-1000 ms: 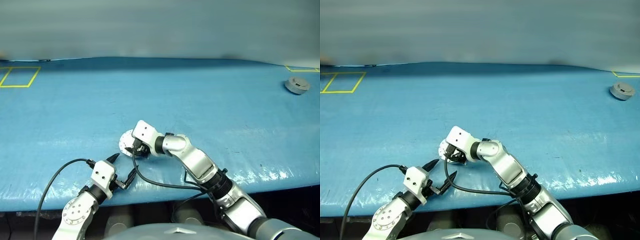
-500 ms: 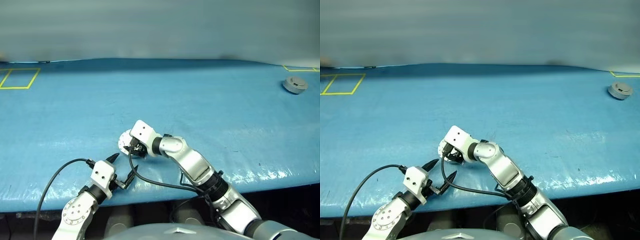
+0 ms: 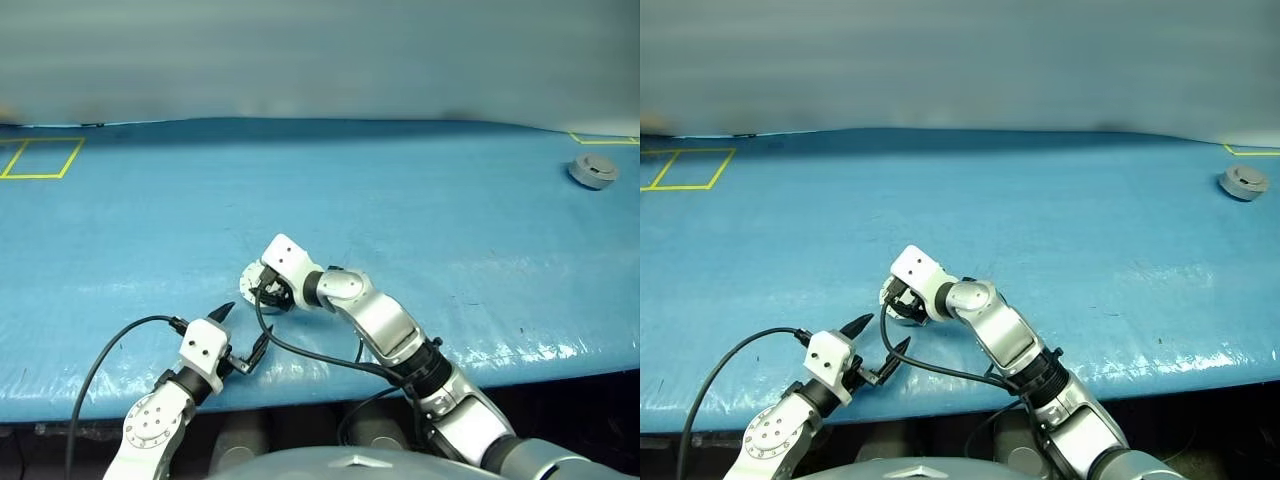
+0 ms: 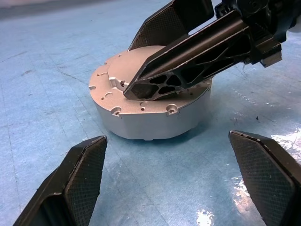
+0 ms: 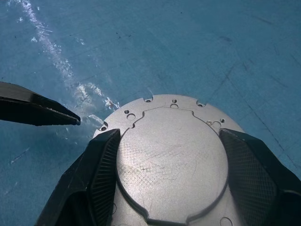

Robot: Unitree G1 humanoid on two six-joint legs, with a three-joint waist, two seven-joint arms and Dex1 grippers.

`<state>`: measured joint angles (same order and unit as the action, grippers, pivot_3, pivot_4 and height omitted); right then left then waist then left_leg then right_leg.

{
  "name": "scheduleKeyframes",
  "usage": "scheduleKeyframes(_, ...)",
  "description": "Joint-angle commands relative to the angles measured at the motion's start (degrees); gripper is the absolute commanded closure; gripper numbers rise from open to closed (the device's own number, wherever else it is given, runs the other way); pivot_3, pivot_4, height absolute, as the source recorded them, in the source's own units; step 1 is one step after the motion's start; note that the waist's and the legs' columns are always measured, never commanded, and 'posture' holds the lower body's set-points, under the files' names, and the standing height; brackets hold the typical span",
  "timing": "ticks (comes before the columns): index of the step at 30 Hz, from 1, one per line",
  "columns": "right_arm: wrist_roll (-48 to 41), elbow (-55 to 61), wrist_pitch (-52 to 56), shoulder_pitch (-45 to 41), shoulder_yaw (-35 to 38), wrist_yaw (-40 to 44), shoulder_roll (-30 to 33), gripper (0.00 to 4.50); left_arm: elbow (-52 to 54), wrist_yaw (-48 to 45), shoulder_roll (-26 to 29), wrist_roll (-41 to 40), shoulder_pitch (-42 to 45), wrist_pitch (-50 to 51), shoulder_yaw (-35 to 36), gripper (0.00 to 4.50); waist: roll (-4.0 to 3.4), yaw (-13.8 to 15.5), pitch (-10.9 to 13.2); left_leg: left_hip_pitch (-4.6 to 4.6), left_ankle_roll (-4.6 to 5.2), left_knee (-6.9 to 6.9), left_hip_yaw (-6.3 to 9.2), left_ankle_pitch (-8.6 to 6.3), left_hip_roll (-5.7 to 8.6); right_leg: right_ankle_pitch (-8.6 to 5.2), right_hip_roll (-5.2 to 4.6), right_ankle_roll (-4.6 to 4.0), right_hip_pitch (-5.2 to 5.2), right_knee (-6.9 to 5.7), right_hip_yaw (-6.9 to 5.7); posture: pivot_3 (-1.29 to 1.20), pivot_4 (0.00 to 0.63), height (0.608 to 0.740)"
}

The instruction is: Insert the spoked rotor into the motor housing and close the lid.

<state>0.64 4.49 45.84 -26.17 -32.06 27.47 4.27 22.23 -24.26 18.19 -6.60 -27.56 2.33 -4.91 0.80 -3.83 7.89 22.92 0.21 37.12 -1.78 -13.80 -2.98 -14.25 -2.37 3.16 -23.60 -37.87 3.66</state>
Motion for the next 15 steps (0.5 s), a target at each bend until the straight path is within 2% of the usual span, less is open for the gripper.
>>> scheduleKeyframes(1, 3.5, -5.9, 3.0, 2.3, -2.2, -1.5, 3.6, 1.46, 1.2, 0.0, 0.2, 0.1, 0.1, -1.2, 0.4, 0.0, -0.01, 0.0, 0.0, 0.0, -0.01, -0.01, -0.01, -0.01, 0.01, 0.0, -0.06, 0.0, 0.0, 0.01, -0.05, 0.0, 0.15, 0.74)
scheduleKeyframes(6, 2.3, -6.0, 1.8, 2.0, -1.8, 0.2, 4.5, 1.46, 2.9, -2.6, 2.6, -4.7, 0.0, 1.3, 4.2, 0.0, -0.02, 0.0, 0.0, 0.0, -0.02, -0.04, -0.03, -0.01, 0.04, 0.0, -0.23, 0.01, -0.01, 0.09, -0.27, 0.0, 0.15, 0.74)
scheduleKeyframes(11, 2.2, -6.4, 1.6, 1.4, -1.1, 0.3, 4.9, 1.46, 3.7, -5.5, 7.0, -11.6, 1.4, 3.7, 12.9, 1.49, -0.06, 0.2, 0.0, 0.02, 0.0, -0.15, 0.01, 0.0, 0.0, -0.01, -0.29, 0.0, -0.06, 0.11, -0.5, 0.0, 0.15, 0.74)
scheduleKeyframes(12, 2.2, -6.4, 1.6, 1.5, -1.1, 0.2, 4.8, 1.46, 3.3, -4.3, 7.5, -12.9, 3.7, 6.7, 14.6, 1.94, -0.07, 0.3, 0.0, 0.02, 0.03, -0.16, 0.02, 0.02, 0.0, -0.01, -0.31, 0.0, -0.06, 0.11, -0.54, 0.0, 0.15, 0.74)
scheduleKeyframes(15, 1.9, -6.7, 1.4, 1.5, -0.9, 0.2, 4.6, 1.46, 1.2, -2.3, 9.5, -12.9, 10.5, 14.3, 15.4, 2.83, -0.02, 0.7, 0.1, 0.03, 0.06, -0.15, 0.04, 0.04, 0.02, -0.01, -0.31, 0.0, -0.04, 0.11, -0.69, 0.0, 0.15, 0.74)
